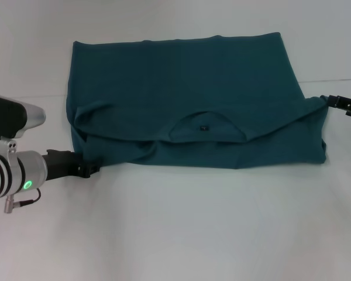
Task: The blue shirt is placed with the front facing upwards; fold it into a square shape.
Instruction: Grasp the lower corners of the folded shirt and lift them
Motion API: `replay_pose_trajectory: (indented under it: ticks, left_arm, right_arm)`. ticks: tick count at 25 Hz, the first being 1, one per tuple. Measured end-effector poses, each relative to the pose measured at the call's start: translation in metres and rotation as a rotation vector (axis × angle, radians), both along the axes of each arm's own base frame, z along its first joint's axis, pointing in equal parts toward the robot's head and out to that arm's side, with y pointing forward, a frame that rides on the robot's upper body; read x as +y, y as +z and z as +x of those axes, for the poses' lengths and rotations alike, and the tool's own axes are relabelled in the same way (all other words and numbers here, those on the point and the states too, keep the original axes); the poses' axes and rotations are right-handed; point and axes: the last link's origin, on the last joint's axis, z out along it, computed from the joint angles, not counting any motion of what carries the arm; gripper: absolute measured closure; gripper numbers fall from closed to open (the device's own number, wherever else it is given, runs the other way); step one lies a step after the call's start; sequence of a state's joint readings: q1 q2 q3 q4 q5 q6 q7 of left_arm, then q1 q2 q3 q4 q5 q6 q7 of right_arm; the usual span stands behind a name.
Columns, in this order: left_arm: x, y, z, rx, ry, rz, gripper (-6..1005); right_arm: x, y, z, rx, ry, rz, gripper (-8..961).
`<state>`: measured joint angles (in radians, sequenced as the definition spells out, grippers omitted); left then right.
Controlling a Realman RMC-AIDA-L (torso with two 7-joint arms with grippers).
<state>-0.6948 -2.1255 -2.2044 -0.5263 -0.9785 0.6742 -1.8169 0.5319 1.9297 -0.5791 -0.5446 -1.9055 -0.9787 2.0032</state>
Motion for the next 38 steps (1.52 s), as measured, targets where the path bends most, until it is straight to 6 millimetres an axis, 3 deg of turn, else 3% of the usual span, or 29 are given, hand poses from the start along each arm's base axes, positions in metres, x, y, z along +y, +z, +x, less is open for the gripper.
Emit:
replay_pose_trajectory:
  ticks: [6,11,14,20,24,31,38]
  left_arm:
    - [0.002,0.005,0.001,-0.002,-0.006,0.020,485]
    - [0.000,0.010,0.002,-0.033,0.002,0.006,734]
    - [0.000,0.015,0.001,-0.049,0.009,-0.004,962]
    - [0.002,0.022,0.000,-0.046,0.005,-0.008,979]
    - [0.004,0.023,0.003,-0.054,0.001,-0.007,990]
    - [0.006,0.026,0.009,-0.069,-0.009,-0.027,996]
    - [0.011,0.032,0.017,-0.075,-0.025,-0.031,996]
  right_arm:
    - [0.000,-0.001,-0.001,0.011,-0.003,-0.005,158]
    - [-0.007,0.003,0.001,0.018,0.016,-0.033,159]
    - [-0.014,0.012,-0.002,-0.013,0.071,-0.102,159]
    - [-0.022,0.027,-0.005,-0.183,0.138,-0.261,155]
    - [-0.017,0.024,-0.009,-0.239,0.074,-0.320,152]
    - [-0.008,0.021,-0.038,-0.279,0.024,-0.455,115]
    - [0.000,0.016,-0.037,-0.374,0.007,-0.478,68]
